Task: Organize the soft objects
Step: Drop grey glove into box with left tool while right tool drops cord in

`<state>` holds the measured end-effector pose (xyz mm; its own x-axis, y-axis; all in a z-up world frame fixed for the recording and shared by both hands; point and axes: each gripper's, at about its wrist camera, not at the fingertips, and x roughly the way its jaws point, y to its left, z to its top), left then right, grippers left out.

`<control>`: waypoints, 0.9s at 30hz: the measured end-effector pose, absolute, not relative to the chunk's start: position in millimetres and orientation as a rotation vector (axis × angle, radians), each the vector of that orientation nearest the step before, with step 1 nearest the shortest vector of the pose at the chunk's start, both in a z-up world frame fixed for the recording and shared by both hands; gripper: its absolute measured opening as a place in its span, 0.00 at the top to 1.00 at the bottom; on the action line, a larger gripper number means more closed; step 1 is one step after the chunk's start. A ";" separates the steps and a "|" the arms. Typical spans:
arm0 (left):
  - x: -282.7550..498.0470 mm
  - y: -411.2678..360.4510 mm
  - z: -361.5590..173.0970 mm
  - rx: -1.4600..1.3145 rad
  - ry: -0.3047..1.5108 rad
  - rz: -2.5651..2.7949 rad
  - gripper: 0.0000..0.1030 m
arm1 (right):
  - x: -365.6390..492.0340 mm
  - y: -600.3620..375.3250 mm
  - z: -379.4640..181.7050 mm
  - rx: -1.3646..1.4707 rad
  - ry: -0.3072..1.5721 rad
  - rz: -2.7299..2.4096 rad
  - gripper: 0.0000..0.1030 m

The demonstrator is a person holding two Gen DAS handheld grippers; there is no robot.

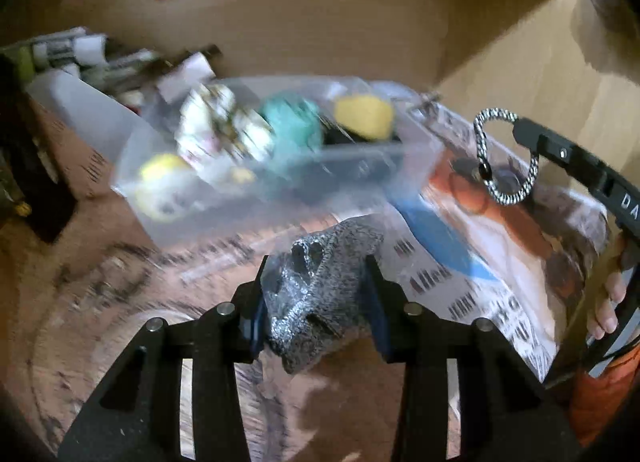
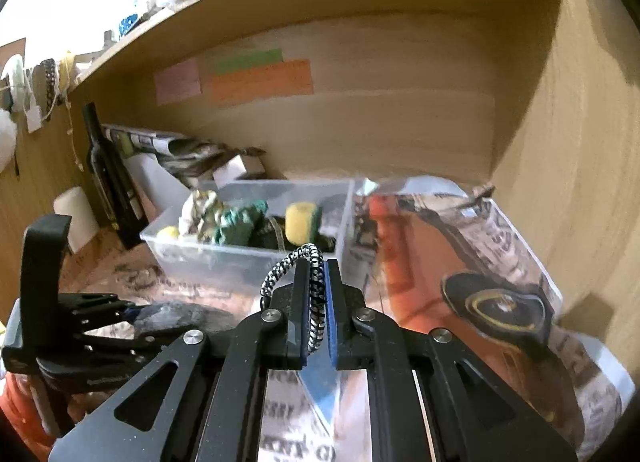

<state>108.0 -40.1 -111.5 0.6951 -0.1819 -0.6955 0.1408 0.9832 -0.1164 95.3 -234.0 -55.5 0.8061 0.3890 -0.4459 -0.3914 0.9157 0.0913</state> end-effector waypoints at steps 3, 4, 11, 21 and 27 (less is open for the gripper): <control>114.7 -20.2 -91.9 -0.078 0.736 -0.150 0.60 | 103.8 -225.1 -47.8 -0.007 0.452 0.441 0.94; 117.7 -13.9 -87.4 -0.084 0.723 -0.144 0.60 | 106.5 -222.0 -45.9 -0.009 0.446 0.447 0.94; 146.4 12.9 -51.9 -0.107 0.636 -0.090 0.60 | 129.0 -196.8 -32.2 -0.024 0.406 0.503 0.94; 187.8 17.2 -71.5 -0.100 0.665 -0.075 0.60 | 166.6 -158.1 -43.3 -0.083 0.462 0.570 0.94; 206.2 11.7 -90.7 -0.054 0.719 -0.076 0.60 | 183.9 -141.4 -62.9 -0.140 0.523 0.559 0.94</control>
